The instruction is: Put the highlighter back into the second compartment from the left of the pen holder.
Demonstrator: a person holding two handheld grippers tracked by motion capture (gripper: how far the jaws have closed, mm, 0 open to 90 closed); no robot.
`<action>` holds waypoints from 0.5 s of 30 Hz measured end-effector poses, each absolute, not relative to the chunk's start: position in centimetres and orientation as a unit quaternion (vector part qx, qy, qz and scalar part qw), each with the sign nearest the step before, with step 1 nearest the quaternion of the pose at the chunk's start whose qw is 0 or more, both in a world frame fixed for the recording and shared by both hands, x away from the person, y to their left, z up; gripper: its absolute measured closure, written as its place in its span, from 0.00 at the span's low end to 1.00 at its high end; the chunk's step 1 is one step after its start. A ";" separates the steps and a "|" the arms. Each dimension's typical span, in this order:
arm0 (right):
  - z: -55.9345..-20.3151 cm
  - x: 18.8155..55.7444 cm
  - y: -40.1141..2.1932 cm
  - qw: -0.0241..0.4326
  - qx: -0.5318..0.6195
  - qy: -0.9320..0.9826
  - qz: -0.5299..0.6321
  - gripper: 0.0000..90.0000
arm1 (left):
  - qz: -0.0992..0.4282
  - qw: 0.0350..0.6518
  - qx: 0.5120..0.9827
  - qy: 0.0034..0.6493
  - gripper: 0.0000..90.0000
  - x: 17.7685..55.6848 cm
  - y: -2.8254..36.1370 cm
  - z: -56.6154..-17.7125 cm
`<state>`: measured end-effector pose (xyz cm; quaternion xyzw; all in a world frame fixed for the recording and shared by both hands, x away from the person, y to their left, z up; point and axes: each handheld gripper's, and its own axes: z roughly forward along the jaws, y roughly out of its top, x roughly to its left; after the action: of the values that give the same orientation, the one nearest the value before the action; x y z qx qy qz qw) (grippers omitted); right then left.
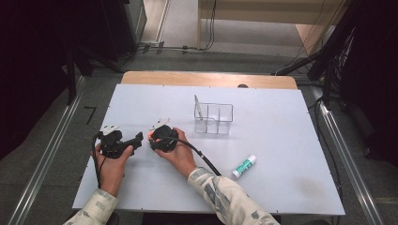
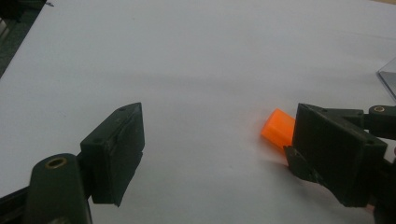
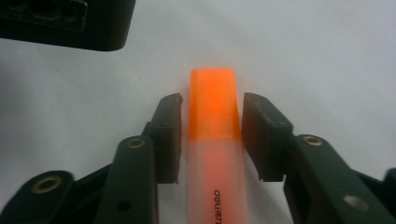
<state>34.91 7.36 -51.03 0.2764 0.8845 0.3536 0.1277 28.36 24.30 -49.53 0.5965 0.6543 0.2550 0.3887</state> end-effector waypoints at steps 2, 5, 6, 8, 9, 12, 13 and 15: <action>-51.0 34.9 7.3 0.127 0.277 0.885 0.354 0.71 | 0.255 0.389 0.596 0.655 0.20 28.4 24.3 -49.5; -51.0 35.0 7.3 0.126 0.275 0.885 0.355 0.71 | 0.254 0.389 0.596 0.655 0.20 28.3 24.3 -49.5; -51.0 35.0 7.3 0.126 0.275 0.885 0.355 0.71 | 0.255 0.390 0.595 0.655 0.20 28.4 24.3 -49.5; -51.0 34.9 7.3 0.125 0.276 0.884 0.355 0.72 | 0.254 0.389 0.596 0.654 0.20 28.3 24.3 -49.5; -51.0 34.8 7.3 0.127 0.276 0.885 0.354 0.72 | 0.254 0.389 0.596 0.654 0.20 28.3 24.3 -49.5; -51.0 34.8 7.3 0.126 0.273 0.885 0.355 0.72 | 0.254 0.391 0.595 0.655 0.20 28.3 24.3 -49.5; -51.0 34.7 7.3 0.125 0.272 0.885 0.356 0.72 | 0.254 0.391 0.595 0.655 0.20 28.3 24.4 -49.5; -51.0 34.7 7.3 0.125 0.272 0.885 0.356 0.72 | 0.254 0.391 0.595 0.655 0.20 28.3 24.4 -49.5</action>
<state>34.68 7.25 -50.99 0.2722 0.8851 0.3562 0.1247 28.34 24.35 -49.51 0.5950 0.6549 0.2539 0.3907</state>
